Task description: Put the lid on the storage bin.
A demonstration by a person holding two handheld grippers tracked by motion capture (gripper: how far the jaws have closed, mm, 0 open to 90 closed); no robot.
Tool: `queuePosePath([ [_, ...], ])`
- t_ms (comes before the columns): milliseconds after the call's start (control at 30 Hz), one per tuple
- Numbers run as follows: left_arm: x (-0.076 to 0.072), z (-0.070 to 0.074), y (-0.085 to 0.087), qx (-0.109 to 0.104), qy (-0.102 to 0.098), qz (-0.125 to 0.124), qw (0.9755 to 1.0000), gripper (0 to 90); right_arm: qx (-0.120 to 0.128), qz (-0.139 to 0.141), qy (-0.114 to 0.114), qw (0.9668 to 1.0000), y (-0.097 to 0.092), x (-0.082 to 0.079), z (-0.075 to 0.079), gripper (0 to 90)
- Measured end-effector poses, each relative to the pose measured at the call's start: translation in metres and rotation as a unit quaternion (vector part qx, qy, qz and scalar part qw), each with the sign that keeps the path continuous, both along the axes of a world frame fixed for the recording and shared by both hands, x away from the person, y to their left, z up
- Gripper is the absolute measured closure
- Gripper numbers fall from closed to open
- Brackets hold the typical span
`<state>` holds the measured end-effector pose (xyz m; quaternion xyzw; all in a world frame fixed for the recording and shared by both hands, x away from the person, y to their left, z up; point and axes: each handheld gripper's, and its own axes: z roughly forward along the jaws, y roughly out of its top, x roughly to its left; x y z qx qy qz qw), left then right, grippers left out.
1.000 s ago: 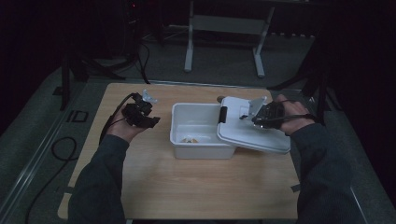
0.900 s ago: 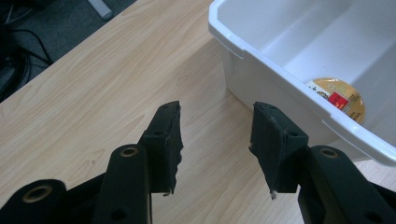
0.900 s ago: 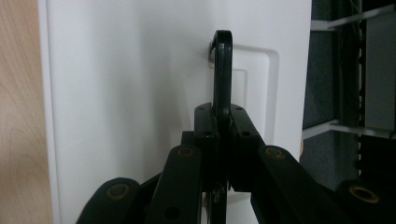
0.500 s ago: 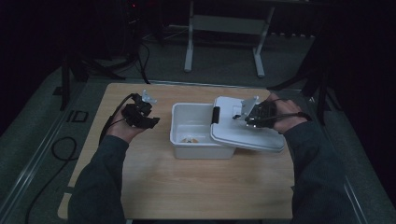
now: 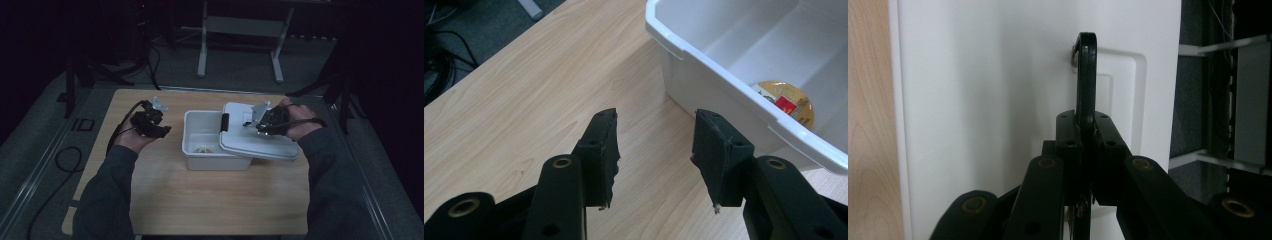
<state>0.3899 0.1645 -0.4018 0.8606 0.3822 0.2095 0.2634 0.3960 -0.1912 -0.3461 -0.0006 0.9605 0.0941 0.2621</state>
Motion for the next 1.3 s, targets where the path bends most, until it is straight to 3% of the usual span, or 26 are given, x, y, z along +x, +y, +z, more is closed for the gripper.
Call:
queuePosePath([
  [1300,-0.001,0.003,0.007,-0.008,-0.004,0.006,0.9999,53.0,0.003,0.029,-0.004,0.9996,0.035,0.006,0.001,84.4],
])
